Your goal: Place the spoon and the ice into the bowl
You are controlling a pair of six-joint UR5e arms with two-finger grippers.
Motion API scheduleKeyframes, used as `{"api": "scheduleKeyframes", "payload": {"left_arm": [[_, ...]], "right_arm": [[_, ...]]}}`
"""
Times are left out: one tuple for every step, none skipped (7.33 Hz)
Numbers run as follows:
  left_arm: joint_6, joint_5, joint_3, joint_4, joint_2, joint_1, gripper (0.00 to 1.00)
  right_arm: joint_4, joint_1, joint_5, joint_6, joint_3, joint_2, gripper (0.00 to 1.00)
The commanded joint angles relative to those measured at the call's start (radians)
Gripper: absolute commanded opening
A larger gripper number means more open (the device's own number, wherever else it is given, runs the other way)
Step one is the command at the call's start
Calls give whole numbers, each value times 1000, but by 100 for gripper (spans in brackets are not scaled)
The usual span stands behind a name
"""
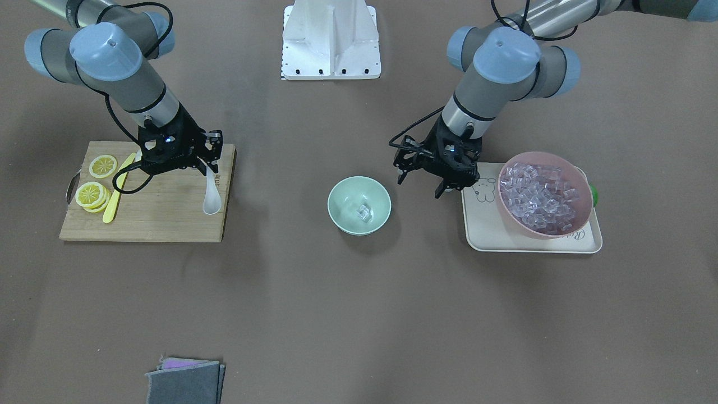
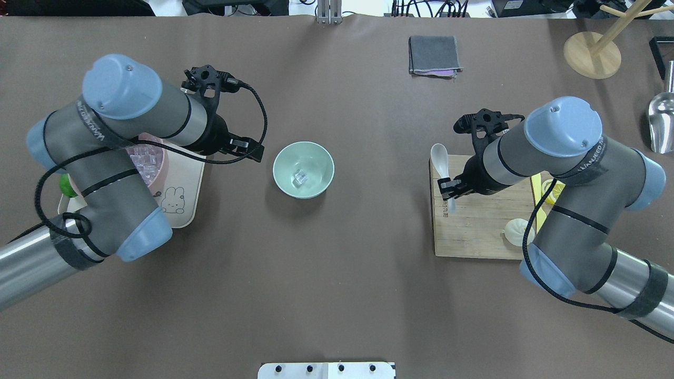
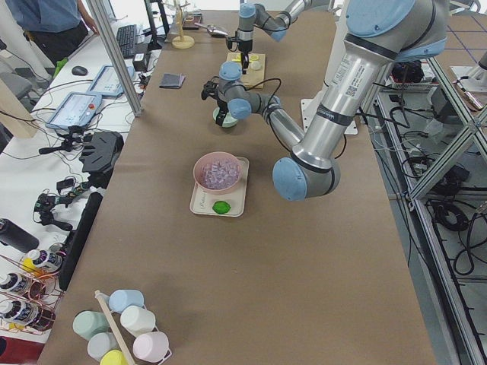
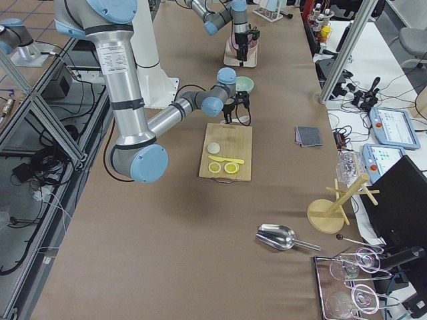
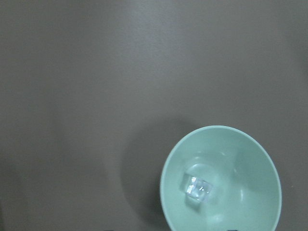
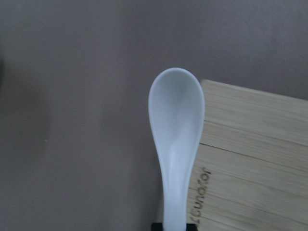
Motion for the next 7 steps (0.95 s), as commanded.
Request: {"api": "scheduleKeyframes", "payload": {"left_arm": [[165,-71,-65,-3,155,-91,86],[258,-140,-68,-3,209,-160,87],[338,-165,-72,-6,257,-211,88],[368,-204,-80,-12,289,-248,89],[368,-215,-91,-12,303,-254,90],[368,-215,-97,-12,309,-254,91],[368,-213,-102,-12,311,-254,92]], "right_arm": [[-19,-50,-71,-4,-10,128,0],[-87,-93,-144,-6,-10,185,0],[-162,-113,-181,-27,-12,247,0],[-225,-126,-203,-123,-25,291,0],[-269,-141,-235,-182,-67,344,0],[-281,-146,-241,-185,-134,396,0],[-281,-149,-250,-194,-194,446,0]]}}
